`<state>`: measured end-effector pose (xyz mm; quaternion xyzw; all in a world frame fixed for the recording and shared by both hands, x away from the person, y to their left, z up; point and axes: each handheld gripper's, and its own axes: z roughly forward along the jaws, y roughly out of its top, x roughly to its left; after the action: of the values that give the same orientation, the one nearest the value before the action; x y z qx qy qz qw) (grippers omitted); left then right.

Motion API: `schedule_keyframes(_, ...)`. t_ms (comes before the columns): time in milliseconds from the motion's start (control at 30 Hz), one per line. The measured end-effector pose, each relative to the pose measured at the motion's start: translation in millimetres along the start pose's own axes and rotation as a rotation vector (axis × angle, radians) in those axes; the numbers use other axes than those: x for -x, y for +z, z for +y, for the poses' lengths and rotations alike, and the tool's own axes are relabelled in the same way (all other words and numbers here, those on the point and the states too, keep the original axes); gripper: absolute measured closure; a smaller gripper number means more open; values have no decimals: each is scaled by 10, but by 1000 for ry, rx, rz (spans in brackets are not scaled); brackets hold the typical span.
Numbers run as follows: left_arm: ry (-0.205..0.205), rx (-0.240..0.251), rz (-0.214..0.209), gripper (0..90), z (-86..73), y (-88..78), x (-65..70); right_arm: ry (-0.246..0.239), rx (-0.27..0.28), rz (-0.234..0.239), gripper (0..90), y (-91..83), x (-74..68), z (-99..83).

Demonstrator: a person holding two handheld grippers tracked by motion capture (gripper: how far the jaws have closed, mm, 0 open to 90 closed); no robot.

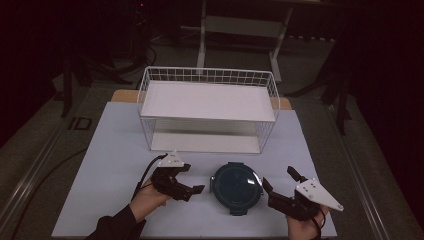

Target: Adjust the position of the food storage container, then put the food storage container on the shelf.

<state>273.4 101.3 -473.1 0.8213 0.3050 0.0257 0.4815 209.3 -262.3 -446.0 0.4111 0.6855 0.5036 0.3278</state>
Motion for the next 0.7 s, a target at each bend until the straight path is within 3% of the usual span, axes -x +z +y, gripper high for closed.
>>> schedule_keyframes(133,-4,3,-12,13,41,-43,32,-3,-14,20,128,17,16,13)
schedule_keyframes(233,-8,19,-22,13,134,-74,74,-10,-47,82,165,31,31,34)
schedule_keyframes(300,-25,27,-45,13,180,-62,95,-23,-57,83,182,16,31,45)
schedule_keyframes(367,-38,27,-42,14,218,-29,113,-24,-61,93,184,4,44,60)
schedule_keyframes(500,-116,2,-66,15,255,85,78,-60,-17,60,167,-42,67,86)
schedule_keyframes(567,-129,-5,-67,29,251,136,53,-51,-5,84,159,-55,95,98)
schedule_keyframes(700,-196,-41,-70,37,223,240,-15,-37,-4,88,126,-53,133,83)
